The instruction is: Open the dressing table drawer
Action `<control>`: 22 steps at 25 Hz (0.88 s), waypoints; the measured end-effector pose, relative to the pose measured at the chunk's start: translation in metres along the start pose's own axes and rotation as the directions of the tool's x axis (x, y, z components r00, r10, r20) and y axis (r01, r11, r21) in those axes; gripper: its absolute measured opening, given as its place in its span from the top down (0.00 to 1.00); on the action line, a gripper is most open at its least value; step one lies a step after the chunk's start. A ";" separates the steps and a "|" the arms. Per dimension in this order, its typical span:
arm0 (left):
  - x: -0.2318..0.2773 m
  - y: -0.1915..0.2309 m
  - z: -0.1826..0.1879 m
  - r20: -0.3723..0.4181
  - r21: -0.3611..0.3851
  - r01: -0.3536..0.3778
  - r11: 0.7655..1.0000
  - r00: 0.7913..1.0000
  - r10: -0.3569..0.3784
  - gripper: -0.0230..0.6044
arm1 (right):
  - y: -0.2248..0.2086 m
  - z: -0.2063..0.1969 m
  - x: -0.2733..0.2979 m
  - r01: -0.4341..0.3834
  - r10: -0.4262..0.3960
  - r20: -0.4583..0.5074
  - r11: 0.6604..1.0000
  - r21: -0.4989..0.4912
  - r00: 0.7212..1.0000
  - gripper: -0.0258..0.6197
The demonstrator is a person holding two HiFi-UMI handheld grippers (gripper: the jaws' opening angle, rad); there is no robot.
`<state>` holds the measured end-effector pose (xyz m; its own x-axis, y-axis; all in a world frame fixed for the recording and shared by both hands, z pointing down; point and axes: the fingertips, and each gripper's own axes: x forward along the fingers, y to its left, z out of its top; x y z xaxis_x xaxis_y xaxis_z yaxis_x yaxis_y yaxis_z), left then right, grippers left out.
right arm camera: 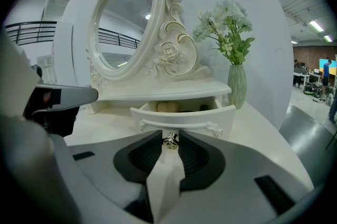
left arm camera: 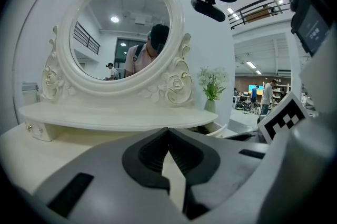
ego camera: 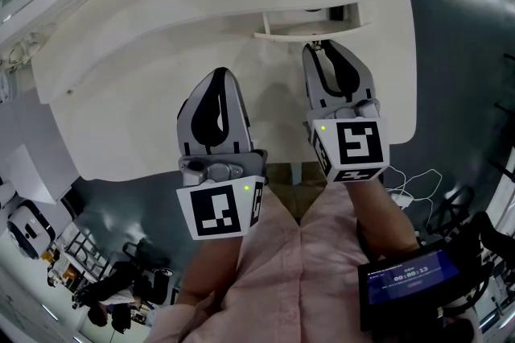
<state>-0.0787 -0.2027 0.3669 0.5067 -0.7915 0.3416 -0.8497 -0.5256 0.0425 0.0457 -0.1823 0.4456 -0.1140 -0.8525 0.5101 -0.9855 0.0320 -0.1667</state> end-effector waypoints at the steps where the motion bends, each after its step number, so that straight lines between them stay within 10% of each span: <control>1: 0.000 -0.001 0.000 0.000 0.000 0.001 1.000 1.000 -0.001 0.93 | 0.000 0.000 -0.001 0.000 0.000 0.000 1.000 0.000 1.000 0.79; 22: -0.002 -0.004 -0.002 -0.001 0.005 0.007 1.000 1.000 -0.007 0.93 | 0.001 -0.005 -0.004 -0.003 0.003 -0.003 1.000 0.002 1.000 0.79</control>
<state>-0.0765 -0.1986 0.3679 0.5126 -0.7874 0.3426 -0.8454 -0.5326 0.0407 0.0447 -0.1762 0.4470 -0.1177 -0.8511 0.5117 -0.9848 0.0337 -0.1704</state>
